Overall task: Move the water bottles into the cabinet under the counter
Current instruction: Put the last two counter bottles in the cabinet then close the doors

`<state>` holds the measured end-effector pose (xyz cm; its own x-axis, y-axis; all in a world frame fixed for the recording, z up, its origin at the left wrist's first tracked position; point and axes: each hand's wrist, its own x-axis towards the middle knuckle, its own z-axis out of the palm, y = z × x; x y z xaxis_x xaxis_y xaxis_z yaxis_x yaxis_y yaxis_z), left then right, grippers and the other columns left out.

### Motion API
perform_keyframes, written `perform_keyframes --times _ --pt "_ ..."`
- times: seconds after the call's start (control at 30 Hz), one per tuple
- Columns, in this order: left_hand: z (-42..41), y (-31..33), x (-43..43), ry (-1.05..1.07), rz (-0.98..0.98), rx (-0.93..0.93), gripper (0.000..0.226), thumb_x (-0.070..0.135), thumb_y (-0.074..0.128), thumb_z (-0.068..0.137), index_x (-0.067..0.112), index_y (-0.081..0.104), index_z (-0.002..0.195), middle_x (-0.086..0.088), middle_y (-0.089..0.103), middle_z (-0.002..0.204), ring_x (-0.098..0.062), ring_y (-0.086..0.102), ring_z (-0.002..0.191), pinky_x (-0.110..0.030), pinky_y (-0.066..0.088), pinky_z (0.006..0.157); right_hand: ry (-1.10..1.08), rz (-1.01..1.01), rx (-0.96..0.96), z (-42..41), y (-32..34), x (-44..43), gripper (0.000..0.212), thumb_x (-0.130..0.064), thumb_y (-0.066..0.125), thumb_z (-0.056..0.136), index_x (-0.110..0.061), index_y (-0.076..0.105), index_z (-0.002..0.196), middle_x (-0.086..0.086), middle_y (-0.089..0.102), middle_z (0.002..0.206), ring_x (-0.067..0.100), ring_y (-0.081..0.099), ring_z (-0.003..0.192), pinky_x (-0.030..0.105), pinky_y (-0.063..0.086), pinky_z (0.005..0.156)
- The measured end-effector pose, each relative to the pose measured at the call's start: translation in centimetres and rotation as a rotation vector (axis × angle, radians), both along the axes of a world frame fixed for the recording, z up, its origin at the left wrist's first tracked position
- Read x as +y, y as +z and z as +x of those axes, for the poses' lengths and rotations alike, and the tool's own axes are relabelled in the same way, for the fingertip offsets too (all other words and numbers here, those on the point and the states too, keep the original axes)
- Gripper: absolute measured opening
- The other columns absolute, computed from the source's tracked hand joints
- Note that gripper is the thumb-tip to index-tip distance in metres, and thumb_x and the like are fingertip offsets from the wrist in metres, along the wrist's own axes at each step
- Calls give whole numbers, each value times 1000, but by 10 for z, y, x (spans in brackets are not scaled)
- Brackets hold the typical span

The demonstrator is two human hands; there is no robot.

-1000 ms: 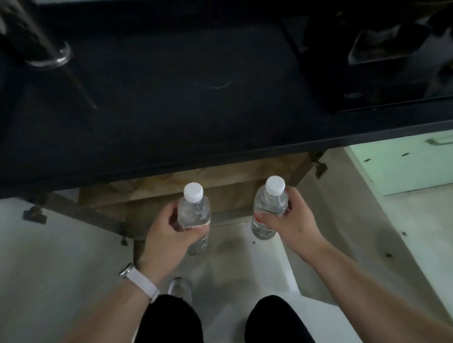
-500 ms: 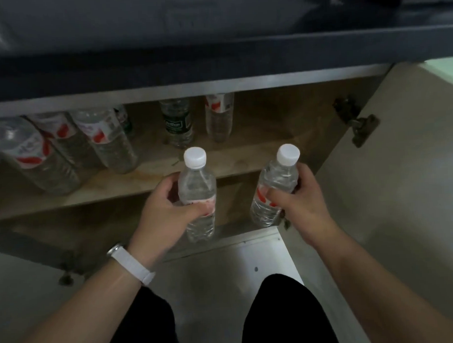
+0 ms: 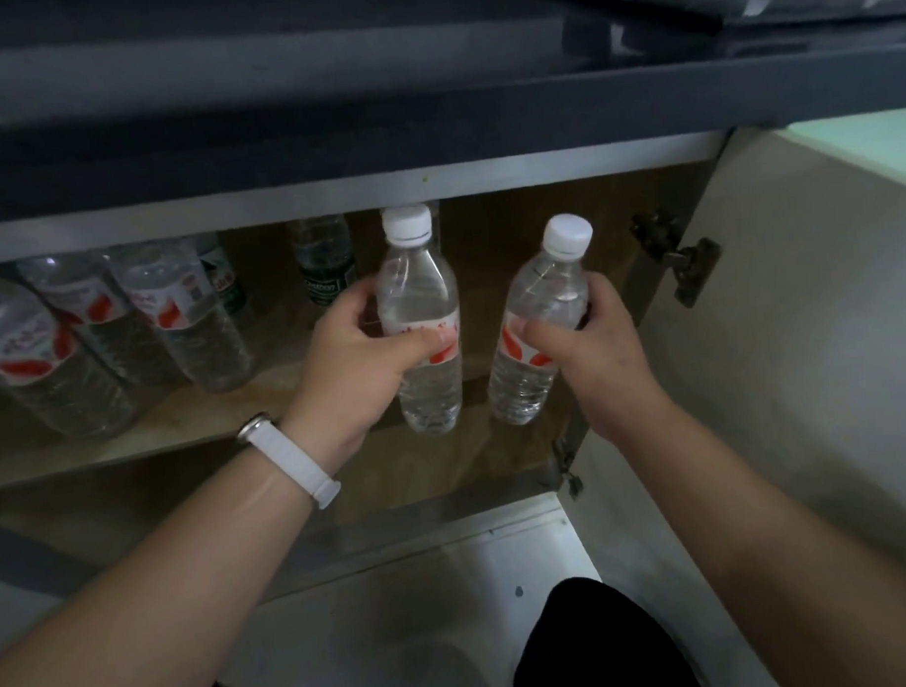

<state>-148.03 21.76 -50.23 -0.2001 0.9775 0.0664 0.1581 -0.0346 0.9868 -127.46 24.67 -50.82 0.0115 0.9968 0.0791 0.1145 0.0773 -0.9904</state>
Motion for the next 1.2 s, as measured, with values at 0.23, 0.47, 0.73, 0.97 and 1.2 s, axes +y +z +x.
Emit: perform_keyframes --times 0.23,0.47,0.73,0.97,1.2 --pt "5 6 28 -29 47 152 55 30 86 75 43 61 122 21 69 114 1 65 104 -32 54 90 25 16 36 0 12 30 55 -19 81 77 -28 50 122 -7 64 110 9 65 98 28 53 82" --pt "8 -3 59 13 29 75 48 28 86 75 44 65 115 22 72 107 2 68 98 -29 56 86 37 11 20 -5 -2 64 62 -22 82 77 -29 47 128 -12 62 113 4 61 102 23 47 81" --pt "9 -27 77 74 58 7 50 22 85 77 36 64 120 20 72 106 7 68 93 -11 53 71 49 21 60 -6 -20 85 65 -23 81 78 -27 47 133 -7 64 118 9 63 109 36 51 94" --pt "5 -42 82 65 67 75 60 27 83 80 33 57 133 20 69 114 10 65 98 -15 54 82 20 22 57 -12 -35 87 71 -21 82 77 -25 44 137 -8 63 119 6 62 108 28 51 89" --pt "9 -84 71 53 6 171 68 32 87 75 30 53 134 27 61 112 11 58 103 -17 48 86 -171 53 -187 -25 -81 79 95 -33 89 65 -27 32 142 -4 44 138 12 49 124 34 47 101"
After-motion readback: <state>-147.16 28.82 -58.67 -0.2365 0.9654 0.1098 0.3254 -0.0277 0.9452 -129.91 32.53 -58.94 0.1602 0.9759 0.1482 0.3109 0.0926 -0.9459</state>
